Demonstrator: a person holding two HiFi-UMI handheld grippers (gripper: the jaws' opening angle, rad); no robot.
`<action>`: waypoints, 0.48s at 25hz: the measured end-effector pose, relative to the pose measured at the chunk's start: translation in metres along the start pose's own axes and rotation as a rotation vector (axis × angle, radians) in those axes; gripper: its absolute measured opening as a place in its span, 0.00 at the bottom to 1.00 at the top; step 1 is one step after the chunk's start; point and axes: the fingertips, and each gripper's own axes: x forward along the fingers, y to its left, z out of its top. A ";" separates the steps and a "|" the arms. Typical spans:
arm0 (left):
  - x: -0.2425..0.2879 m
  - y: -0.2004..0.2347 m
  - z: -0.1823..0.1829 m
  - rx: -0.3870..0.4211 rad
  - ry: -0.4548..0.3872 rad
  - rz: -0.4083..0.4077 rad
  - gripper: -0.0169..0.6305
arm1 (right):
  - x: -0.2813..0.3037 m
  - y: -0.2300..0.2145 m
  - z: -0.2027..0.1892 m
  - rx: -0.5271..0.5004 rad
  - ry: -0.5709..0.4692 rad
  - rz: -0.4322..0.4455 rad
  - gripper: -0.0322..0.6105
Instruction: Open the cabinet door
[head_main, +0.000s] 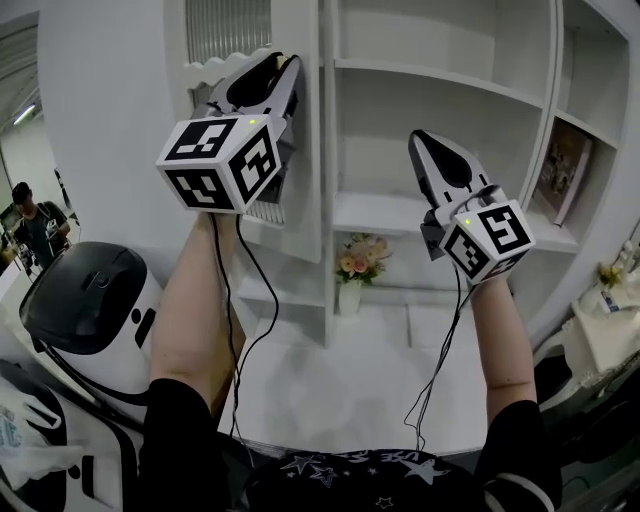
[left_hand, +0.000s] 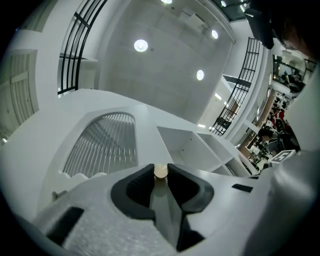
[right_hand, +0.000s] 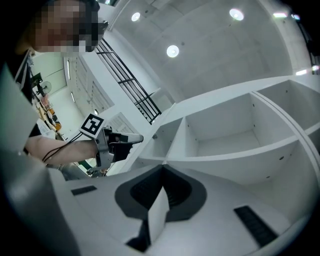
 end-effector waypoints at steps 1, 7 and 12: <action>-0.003 0.000 0.003 -0.008 -0.003 -0.011 0.16 | 0.001 0.007 0.002 -0.005 0.004 0.001 0.06; -0.018 -0.001 0.012 -0.024 -0.009 -0.070 0.15 | 0.002 0.035 0.014 -0.019 0.014 -0.017 0.06; -0.026 0.001 0.019 -0.061 -0.018 -0.102 0.15 | -0.004 0.055 0.024 -0.044 0.027 -0.049 0.06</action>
